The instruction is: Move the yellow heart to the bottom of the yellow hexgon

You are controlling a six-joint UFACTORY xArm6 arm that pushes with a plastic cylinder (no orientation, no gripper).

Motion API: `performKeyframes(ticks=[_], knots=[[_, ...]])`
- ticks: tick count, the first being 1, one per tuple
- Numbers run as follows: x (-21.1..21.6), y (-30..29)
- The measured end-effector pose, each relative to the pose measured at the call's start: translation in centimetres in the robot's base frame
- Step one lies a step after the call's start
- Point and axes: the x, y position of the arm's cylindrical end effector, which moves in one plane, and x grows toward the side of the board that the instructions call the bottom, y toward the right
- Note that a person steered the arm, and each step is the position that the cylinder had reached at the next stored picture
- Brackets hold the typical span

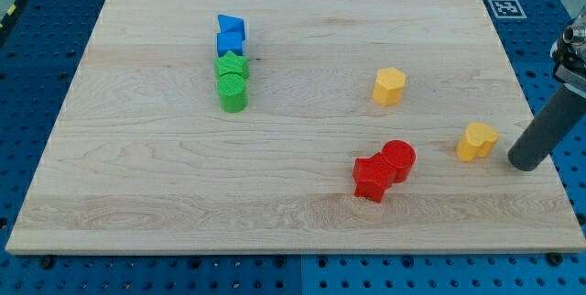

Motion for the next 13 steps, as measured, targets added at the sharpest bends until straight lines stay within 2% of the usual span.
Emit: performKeyframes(ticks=[2, 3, 6, 7, 8, 10, 13], knots=[[-0.3, -6.6], [-1.0, -6.7], [0.4, -3.2], [-0.9, -2.6], [-2.0, -2.9], [-3.2, -7.9], [-4.9, -8.3]])
